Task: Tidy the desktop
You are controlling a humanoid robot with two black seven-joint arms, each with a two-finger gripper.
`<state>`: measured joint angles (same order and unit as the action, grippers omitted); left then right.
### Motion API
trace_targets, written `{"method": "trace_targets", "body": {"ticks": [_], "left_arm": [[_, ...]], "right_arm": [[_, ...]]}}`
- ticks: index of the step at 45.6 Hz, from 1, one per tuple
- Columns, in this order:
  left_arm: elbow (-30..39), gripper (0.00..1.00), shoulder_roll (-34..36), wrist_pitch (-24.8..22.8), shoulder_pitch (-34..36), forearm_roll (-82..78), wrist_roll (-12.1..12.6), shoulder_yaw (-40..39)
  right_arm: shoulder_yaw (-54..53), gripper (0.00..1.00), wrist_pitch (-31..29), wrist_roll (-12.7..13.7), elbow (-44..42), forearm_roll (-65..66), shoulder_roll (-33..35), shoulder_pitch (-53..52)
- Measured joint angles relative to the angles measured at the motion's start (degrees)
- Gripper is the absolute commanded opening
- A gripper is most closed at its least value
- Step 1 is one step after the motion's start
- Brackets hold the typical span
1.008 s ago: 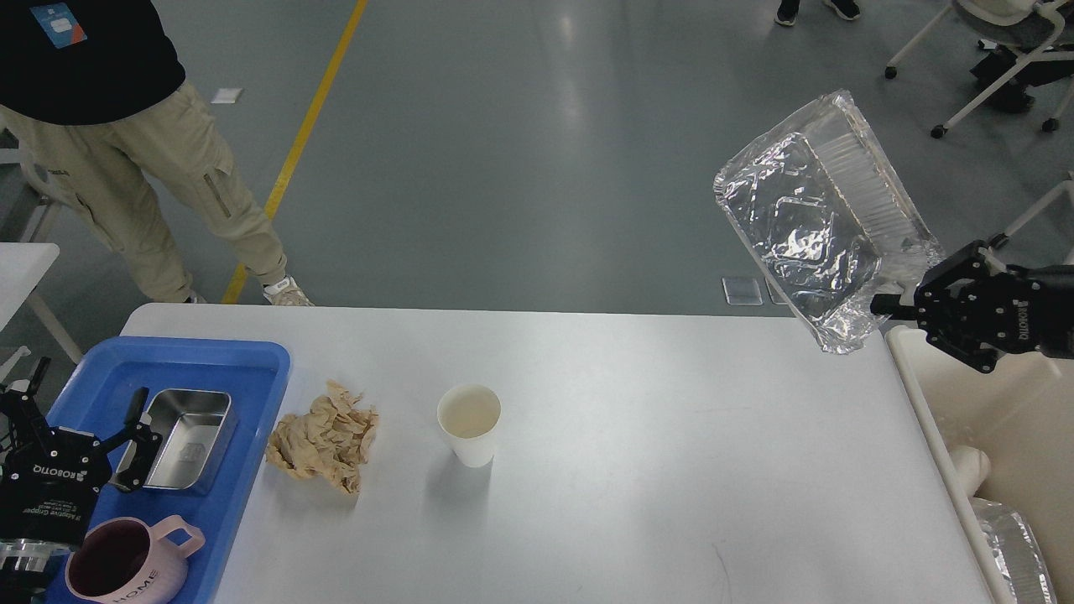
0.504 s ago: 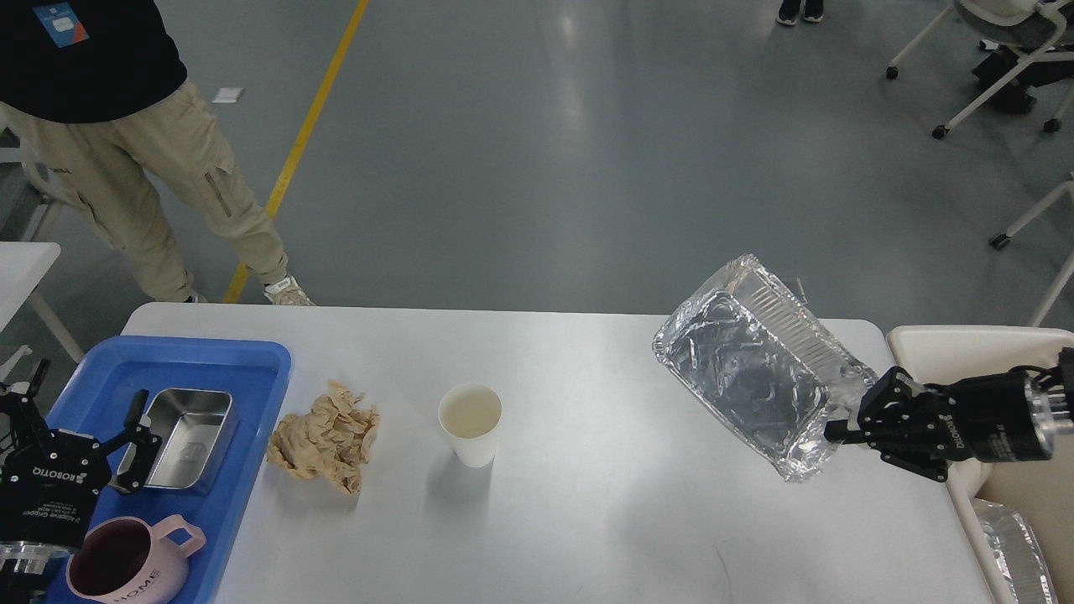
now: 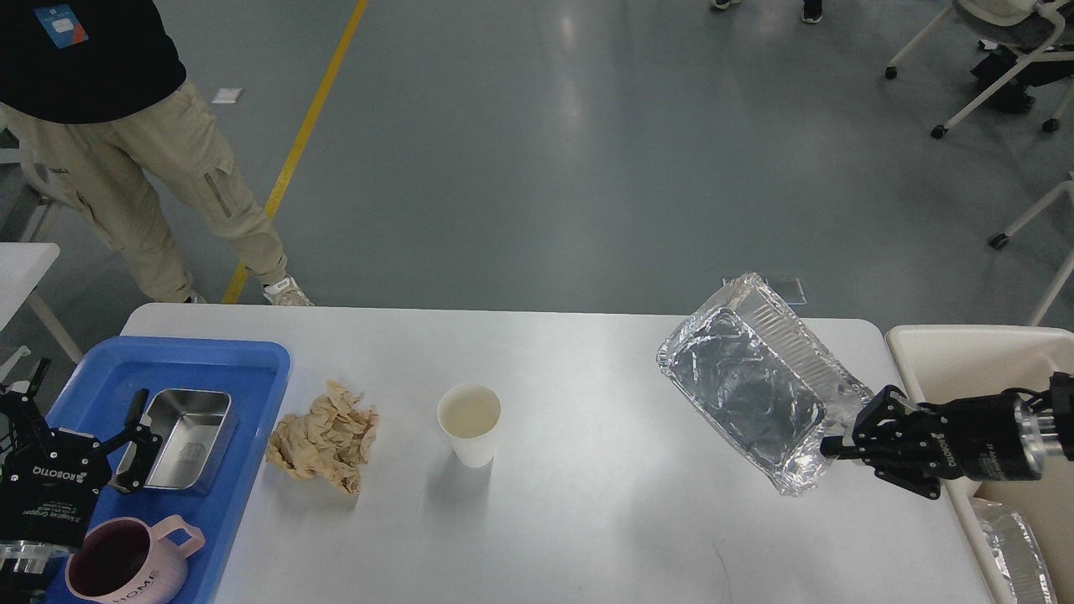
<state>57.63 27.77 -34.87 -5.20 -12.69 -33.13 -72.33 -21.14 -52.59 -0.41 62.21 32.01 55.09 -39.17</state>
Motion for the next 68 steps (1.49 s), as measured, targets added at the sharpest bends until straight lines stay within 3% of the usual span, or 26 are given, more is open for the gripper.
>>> {"method": "trace_targets", "body": {"ticks": [11,35,47,57,64,66,68], "left_arm": [[-0.1,0.97,-0.2,0.1,0.2,0.0,0.0,0.1],[-0.1,0.97,-0.1,0.1,0.2,-0.1,0.0,0.2],[-0.3,0.97,0.0,0.0,0.5,-0.1,0.0,0.1],[-1.1,0.97,0.1,0.7,0.4,0.0,-1.0,0.0],[-4.6,0.97,-0.7,3.0,2.3,0.8,1.5,0.8],[-5.0,0.97,-0.7,3.6,3.0,1.3,4.7,0.9],[-5.3,0.97,-0.5,3.9,3.7,2.3,10.3,0.6]], "right_arm": [[-0.4,0.0,-0.9,-0.3,0.2,-7.4,0.2,2.0],[3.3,0.0,-2.4,0.8,2.4,-2.6,-2.2,4.2],[3.5,0.0,-2.4,3.5,2.6,-1.3,-2.4,2.1],[3.6,0.0,-2.4,3.8,2.1,-1.3,-4.9,1.4],[3.5,0.0,-2.4,3.8,1.8,-1.2,-5.9,1.3],[3.4,0.0,-2.4,3.8,1.7,-1.2,-6.0,1.3],[3.4,0.0,-2.4,3.8,1.7,-1.2,-6.0,1.3]]}}
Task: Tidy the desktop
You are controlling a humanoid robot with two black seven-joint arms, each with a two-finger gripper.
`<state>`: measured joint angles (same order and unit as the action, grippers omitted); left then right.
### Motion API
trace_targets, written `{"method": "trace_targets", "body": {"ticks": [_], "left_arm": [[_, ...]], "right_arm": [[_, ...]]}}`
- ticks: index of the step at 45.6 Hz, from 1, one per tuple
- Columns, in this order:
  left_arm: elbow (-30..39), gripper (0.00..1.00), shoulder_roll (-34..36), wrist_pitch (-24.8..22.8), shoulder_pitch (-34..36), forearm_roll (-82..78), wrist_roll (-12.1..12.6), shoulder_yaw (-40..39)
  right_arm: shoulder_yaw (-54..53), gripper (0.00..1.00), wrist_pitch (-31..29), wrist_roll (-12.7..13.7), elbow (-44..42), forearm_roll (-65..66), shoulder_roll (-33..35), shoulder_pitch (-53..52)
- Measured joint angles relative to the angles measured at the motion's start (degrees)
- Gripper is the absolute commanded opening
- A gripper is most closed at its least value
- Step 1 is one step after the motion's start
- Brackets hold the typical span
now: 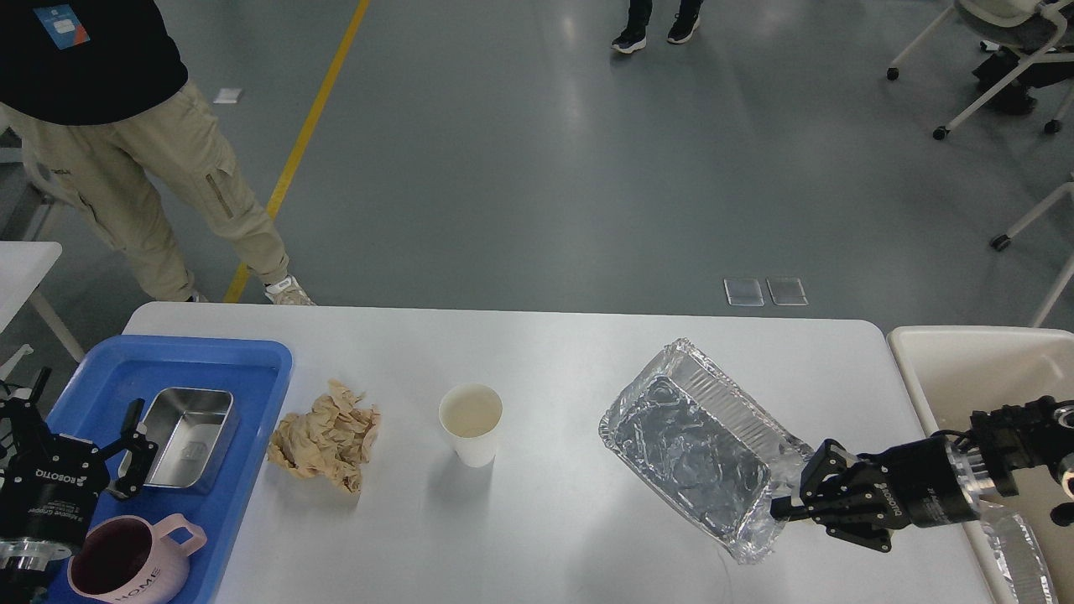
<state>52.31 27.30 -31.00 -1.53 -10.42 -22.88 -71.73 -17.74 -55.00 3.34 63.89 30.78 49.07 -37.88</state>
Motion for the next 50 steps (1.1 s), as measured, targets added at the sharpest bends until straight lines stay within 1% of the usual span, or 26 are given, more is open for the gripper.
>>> {"method": "trace_targets", "body": {"ticks": [4,5,7,10,14,21,28,32,37,41,44,50], "left_arm": [[-0.7,0.97,0.3,0.4,0.8,4.6,12.3,-2.2],[-0.8,0.97,0.4,0.7,1.0,5.8,14.4,-2.9],[-1.0,0.97,0.9,1.3,1.1,7.8,17.9,-4.1],[-0.9,0.97,2.3,2.0,1.2,8.8,19.9,-4.8],[-0.5,0.97,5.4,3.0,1.2,8.8,20.4,-4.8],[0.4,0.97,10.8,6.4,1.6,3.9,20.3,-2.8],[4.3,0.97,17.0,6.9,1.8,0.5,19.4,-1.7],[7.3,0.97,21.1,6.8,1.6,0.1,19.4,1.2],[12.3,0.97,25.8,8.1,1.5,-0.6,19.0,6.1],[18.1,0.97,29.8,10.0,0.7,-5.2,18.5,8.1],[23.4,0.97,32.8,12.3,-0.7,-11.4,18.4,8.5],[33.6,0.97,39.2,19.2,-4.8,-22.8,18.4,8.7]], "right_arm": [[0.0,0.0,0.0,0.0,-0.1,0.2,0.0,0.0],[0.0,0.0,0.0,0.0,-0.1,0.3,0.0,0.0],[0.0,0.0,0.0,0.0,-0.2,0.3,0.0,0.0],[0.0,0.0,0.0,0.0,-0.2,0.4,0.0,0.0],[0.0,0.0,0.0,0.0,-0.2,0.4,0.0,0.0],[0.0,0.0,0.0,0.1,-0.2,0.4,0.2,0.2],[-0.2,0.0,0.0,0.0,-0.1,0.4,0.5,0.3],[-0.3,0.0,0.0,0.0,-0.1,0.4,0.6,0.5],[-0.6,0.0,0.0,0.0,-0.1,0.4,0.7,0.5],[-0.9,0.0,0.0,0.0,0.0,0.3,0.7,0.5],[-0.9,0.0,0.0,0.0,0.0,0.3,0.6,0.5],[-1.1,0.0,0.0,-0.1,0.0,0.2,0.6,0.7]]}}
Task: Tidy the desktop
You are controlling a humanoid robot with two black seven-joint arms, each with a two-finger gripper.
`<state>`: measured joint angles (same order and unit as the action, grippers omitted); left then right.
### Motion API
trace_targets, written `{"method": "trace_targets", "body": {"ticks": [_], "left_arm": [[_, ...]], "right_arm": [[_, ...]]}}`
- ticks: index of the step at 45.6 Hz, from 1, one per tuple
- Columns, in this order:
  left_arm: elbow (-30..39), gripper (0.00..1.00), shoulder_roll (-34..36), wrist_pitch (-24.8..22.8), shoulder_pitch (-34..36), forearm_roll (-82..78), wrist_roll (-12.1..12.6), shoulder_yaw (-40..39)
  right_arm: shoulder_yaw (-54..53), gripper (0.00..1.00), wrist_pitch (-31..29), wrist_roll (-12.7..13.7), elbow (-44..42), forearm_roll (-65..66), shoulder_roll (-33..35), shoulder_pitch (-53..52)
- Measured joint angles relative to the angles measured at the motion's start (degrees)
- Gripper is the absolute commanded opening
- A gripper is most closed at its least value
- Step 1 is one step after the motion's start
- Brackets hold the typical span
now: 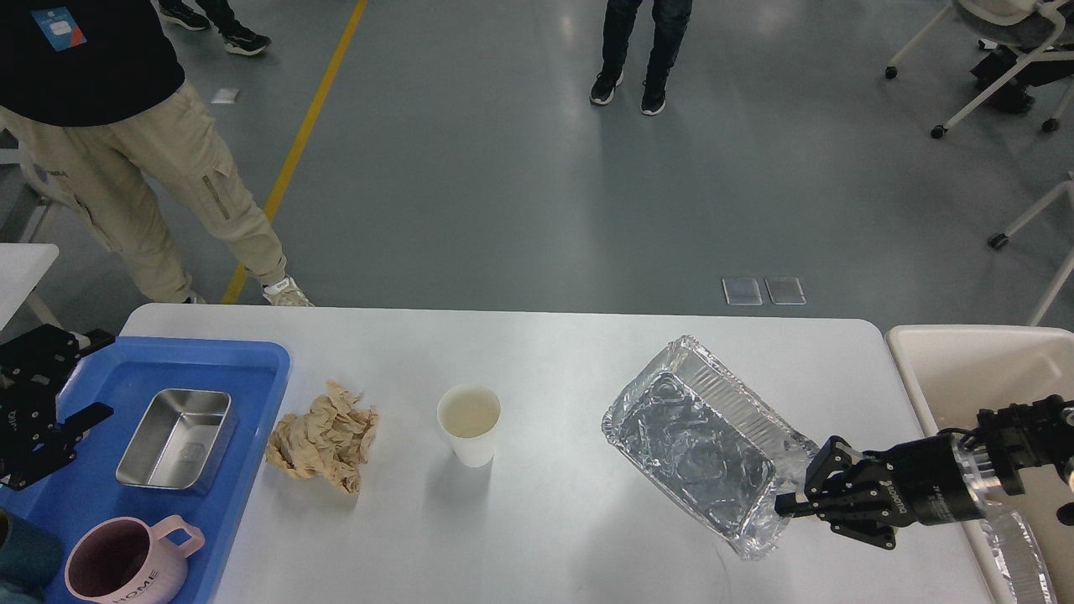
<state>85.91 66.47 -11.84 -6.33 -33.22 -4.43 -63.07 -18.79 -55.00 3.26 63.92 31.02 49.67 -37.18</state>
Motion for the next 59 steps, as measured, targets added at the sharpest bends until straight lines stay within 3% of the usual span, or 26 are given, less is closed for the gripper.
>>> {"method": "trace_targets", "body": {"ticks": [10,22,30,37,47,54,59], "left_arm": [[7.8,0.97,13.2,3.3,-7.4,-5.5,-0.2,0.0],[10.2,0.97,24.1,3.4,-8.1,-5.7,-3.3,-0.9],[10.4,0.97,23.1,4.9,-7.7,-5.1,-5.1,-2.6],[9.0,0.97,18.3,8.0,-7.7,-4.7,-6.1,-2.8],[4.4,0.97,14.8,8.0,-7.1,-4.6,-8.2,-3.2],[3.1,0.97,16.0,7.7,-5.5,-7.8,-13.4,-2.8],[3.0,0.97,16.8,7.4,-4.9,-15.8,-15.0,-2.8]], "right_arm": [[-0.1,0.0,0.0,0.0,0.3,-0.2,0.2,0.1],[-1.2,0.0,0.0,0.0,0.5,-0.3,1.6,0.0],[-1.7,0.0,0.0,0.0,0.6,-0.4,3.1,0.1],[-1.8,0.0,0.0,-0.1,0.8,-0.6,3.5,0.2],[-2.1,0.0,0.0,0.0,1.2,-0.6,3.6,0.1],[-3.2,0.0,0.0,0.0,1.5,-0.6,3.6,-0.4],[-3.7,0.0,0.0,0.0,1.7,-0.6,3.5,-0.9]]}}
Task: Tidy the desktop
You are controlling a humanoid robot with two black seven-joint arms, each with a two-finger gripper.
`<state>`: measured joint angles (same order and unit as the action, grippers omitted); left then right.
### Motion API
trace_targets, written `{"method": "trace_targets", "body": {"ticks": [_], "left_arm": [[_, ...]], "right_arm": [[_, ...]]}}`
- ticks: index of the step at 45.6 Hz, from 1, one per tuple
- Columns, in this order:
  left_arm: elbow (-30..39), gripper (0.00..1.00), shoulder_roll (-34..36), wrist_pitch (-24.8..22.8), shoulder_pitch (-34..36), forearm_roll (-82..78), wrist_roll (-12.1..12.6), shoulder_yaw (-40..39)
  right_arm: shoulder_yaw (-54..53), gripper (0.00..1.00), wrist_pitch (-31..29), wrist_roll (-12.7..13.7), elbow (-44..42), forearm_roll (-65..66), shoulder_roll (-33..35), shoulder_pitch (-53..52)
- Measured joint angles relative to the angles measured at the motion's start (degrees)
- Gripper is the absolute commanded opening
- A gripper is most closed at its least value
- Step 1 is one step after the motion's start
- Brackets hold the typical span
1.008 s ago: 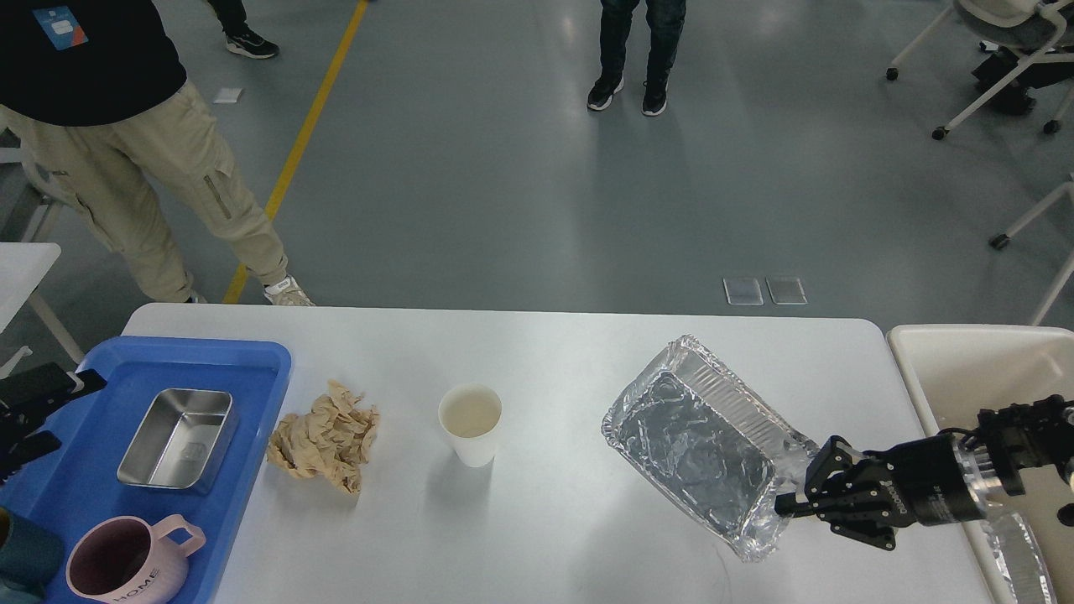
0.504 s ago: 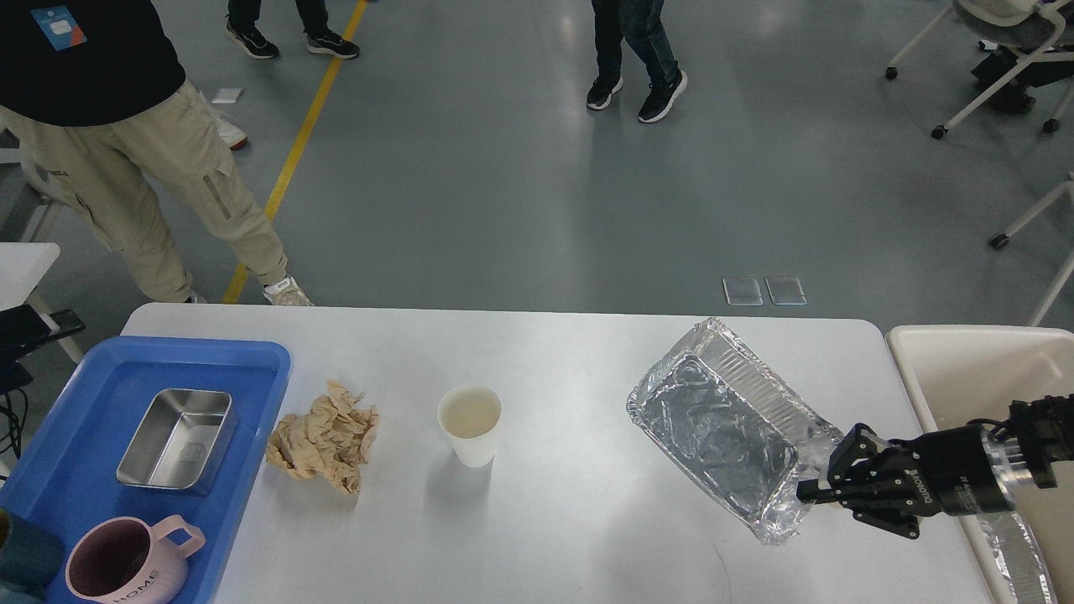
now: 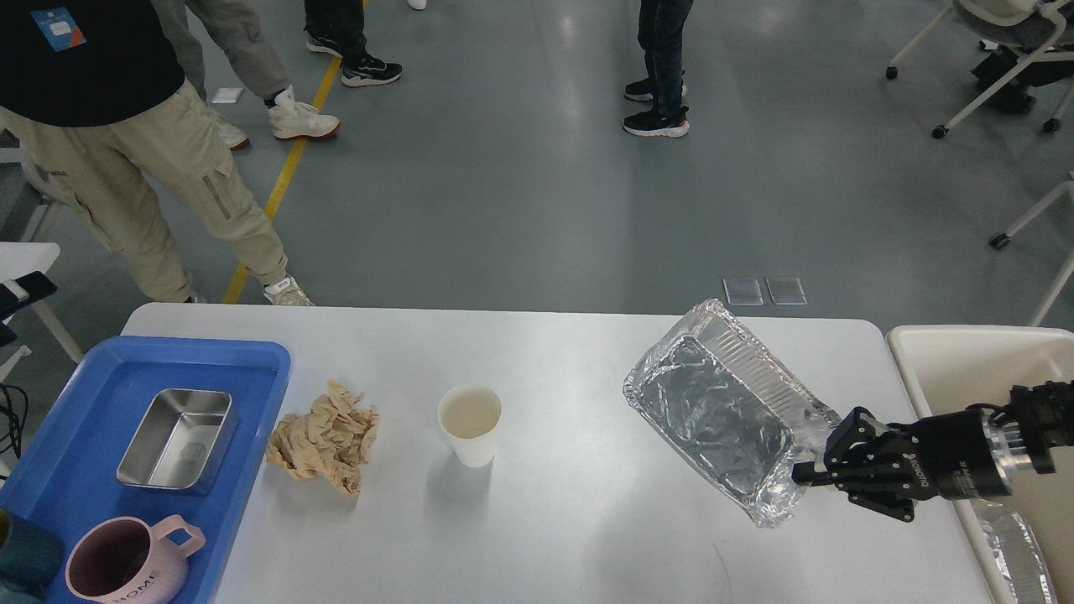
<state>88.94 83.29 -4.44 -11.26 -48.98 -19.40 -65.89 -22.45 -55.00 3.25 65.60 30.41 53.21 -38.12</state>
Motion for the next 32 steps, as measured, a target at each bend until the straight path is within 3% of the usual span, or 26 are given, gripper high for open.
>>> {"method": "trace_targets", "body": {"ticks": [18,26,32], "left_arm": [[-1.8,0.96,-5.7,-10.5,7.5,-35.8,0.7,0.6],[-6.7,0.93,-18.0,-20.8,21.3,-53.6,0.4,2.8],[-9.4,0.88,-26.9,-26.1,34.6,-59.9,0.1,10.9]], "right_arm": [[-0.5,0.0,0.0,0.0,2.1,0.1,0.0,-0.4],[-0.7,0.0,0.0,0.0,2.3,0.1,0.0,-0.4],[-0.9,0.0,0.0,0.0,2.3,0.1,0.0,-0.4]]}}
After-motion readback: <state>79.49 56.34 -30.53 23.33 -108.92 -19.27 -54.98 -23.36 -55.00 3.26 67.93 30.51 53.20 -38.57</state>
